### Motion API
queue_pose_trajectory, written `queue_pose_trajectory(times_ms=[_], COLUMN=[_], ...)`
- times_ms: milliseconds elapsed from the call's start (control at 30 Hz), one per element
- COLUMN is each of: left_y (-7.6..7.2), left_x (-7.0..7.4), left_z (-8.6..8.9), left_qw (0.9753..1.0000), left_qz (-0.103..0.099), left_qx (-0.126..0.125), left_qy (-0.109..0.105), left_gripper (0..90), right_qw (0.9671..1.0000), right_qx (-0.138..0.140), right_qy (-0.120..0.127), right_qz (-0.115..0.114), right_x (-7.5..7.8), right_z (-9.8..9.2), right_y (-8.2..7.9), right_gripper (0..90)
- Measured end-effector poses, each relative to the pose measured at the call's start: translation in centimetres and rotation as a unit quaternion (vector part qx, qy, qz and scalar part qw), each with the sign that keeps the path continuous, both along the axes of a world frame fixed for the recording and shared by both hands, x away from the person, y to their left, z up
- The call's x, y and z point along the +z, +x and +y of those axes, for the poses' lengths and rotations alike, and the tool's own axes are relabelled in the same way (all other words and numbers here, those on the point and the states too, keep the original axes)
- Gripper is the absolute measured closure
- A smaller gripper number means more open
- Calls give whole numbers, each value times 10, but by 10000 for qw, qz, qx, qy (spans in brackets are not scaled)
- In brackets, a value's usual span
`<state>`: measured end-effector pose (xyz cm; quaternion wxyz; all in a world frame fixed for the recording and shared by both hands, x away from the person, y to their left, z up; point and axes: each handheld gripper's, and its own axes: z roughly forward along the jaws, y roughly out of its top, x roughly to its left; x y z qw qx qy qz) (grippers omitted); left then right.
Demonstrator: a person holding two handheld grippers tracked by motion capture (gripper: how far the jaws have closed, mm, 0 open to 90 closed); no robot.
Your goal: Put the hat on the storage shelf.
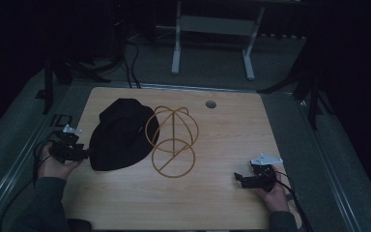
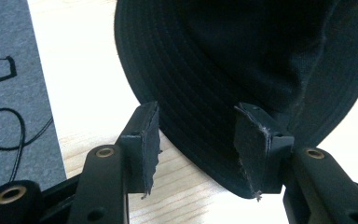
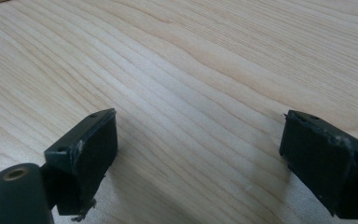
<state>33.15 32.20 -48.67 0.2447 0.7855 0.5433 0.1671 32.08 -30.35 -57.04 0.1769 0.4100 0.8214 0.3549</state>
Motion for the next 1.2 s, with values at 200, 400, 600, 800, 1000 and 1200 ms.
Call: queue_pose_trajectory(times_ms=[200,400,600,800,1000,1200], left_y=[0,-1,-1,1,5,10], left_x=[4,11,19,29,38,37], left_z=[-1,0,0,-1,-6,-16], left_qw=[9999,9997,9995,9989,9982,9975], left_qz=[-52,-56,-23,66,93,120], left_qx=[-109,-222,-298,-448,-581,-690], left_qy=[36,-6,68,77,71,93], left_gripper=[509,542,526,502,479,466], right_qw=[10000,10000,10000,10000,10000,10000], right_qx=[-8,-16,-6,18,-19,-12], right_qy=[3,4,6,0,1,19], right_qz=[-2,-4,-4,-8,-5,-26], right_x=[0,0,0,0,0,0], right_z=[0,0,0,0,1,1], right_y=[0,1,0,0,-1,-2], right_gripper=[110,110,110,111,111,133])
